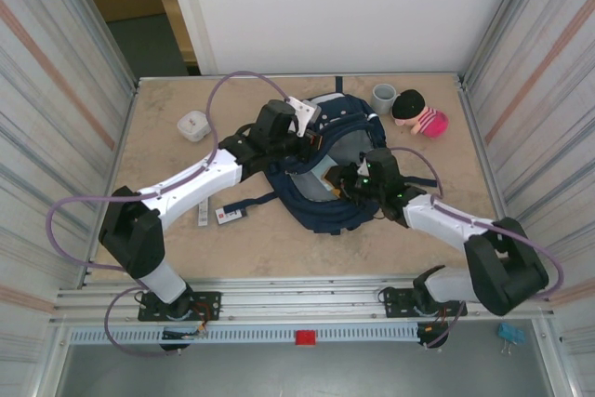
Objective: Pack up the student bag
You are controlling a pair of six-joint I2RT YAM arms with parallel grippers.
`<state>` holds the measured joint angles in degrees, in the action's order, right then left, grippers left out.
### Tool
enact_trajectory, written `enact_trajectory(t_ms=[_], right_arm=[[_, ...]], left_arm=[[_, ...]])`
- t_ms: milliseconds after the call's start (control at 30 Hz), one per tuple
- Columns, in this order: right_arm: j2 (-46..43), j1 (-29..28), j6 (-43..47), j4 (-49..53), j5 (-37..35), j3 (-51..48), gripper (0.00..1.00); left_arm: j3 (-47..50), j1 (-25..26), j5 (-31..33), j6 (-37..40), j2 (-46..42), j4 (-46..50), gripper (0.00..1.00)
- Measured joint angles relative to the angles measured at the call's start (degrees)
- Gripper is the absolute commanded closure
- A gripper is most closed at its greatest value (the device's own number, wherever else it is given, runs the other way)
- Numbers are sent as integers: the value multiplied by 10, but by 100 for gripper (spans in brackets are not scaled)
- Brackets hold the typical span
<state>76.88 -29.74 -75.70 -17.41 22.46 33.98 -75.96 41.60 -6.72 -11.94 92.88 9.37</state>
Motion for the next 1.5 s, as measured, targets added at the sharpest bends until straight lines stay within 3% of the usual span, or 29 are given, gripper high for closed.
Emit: enact_trajectory(t_ms=[333, 467, 700, 967, 1167, 1333, 1500], right_arm=[[114, -36, -68, -121, -52, 42, 73], [141, -52, -94, -140, -64, 57, 67], [155, -59, -146, -124, -60, 61, 41], [53, -59, -134, 21, -58, 61, 26], [-68, -50, -86, 138, -46, 61, 24], [-168, -35, -20, 243, -49, 66, 25], [-236, -17, 95, 343, -67, 132, 25]], left_arm=[[0, -5, -19, -16, -1, -21, 100], [0, -9, -23, -22, -1, -24, 100], [0, -14, -14, -26, -2, -22, 100], [1, -14, 28, -18, -24, 1, 100], [9, -14, 52, -11, -32, 17, 100], [24, -14, 53, -8, -39, 17, 86], [33, -14, 53, -18, -53, 26, 47]])
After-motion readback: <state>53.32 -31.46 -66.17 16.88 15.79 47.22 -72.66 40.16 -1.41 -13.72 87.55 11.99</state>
